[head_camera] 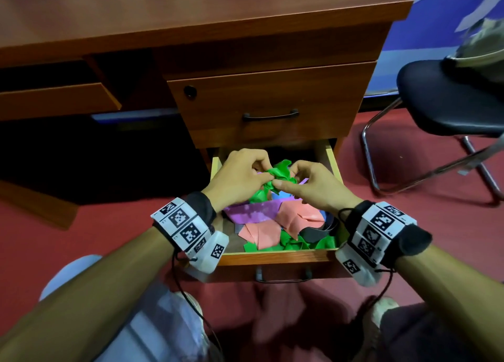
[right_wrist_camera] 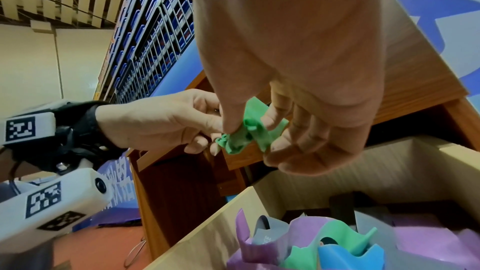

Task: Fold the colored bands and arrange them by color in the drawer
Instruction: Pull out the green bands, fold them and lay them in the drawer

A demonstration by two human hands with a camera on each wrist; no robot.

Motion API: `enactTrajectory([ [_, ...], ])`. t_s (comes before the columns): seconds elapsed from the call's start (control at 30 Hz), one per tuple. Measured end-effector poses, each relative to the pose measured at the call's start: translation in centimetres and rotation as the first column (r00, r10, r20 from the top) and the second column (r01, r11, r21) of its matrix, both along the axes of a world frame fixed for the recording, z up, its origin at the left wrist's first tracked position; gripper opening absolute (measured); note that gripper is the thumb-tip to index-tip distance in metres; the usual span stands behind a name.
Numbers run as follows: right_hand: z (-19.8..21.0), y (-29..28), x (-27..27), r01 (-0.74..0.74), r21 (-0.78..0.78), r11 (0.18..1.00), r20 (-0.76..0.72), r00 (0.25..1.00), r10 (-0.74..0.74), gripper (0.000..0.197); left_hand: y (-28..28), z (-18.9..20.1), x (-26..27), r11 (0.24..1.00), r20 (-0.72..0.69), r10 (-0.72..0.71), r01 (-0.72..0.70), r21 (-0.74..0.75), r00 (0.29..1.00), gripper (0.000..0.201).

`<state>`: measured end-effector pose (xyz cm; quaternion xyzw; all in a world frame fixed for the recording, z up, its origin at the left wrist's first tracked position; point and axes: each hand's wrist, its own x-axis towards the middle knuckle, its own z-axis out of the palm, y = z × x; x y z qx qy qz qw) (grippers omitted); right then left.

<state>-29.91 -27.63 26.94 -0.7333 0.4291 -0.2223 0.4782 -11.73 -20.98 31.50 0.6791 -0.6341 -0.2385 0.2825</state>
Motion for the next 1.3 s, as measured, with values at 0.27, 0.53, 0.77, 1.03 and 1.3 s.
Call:
enactTrajectory([
  [0.27,1.0,0.2,0.0,-0.018,-0.034,0.999,0.057,0.998,0.02,0.043,-1.2,-0.6,2.8,0.98,0.07,0.197,-0.196,-0.013,0.978,0.018],
  [0.53,0.4,-0.2,0.0,-0.148,-0.094,0.985,0.022,0.988,0.15,0.045,-0.3,0.0,0.7,0.983,-0.13,-0.012,0.035,0.177,0.991,0.015],
  [0.77,0.0,-0.1,-0.2,-0.206,0.0,0.979,-0.043,0.978,0.205,0.038,-0.6,-0.7,1.2,0.993,-0.091,0.017,-0.006,0.116,0.996,0.014],
  [1.03,0.4,0.1,-0.4,-0.208,-0.073,0.975,-0.059,0.977,0.204,0.047,-1.1,-1.0,1.9,0.954,-0.114,0.108,-0.07,0.292,0.988,0.01],
  [1.3,0.8,-0.9,-1.0,-0.152,-0.228,0.962,-0.355,0.933,0.063,0.023,-1.2,-0.9,2.1,0.949,-0.194,0.128,-0.063,0.31,0.973,0.003],
])
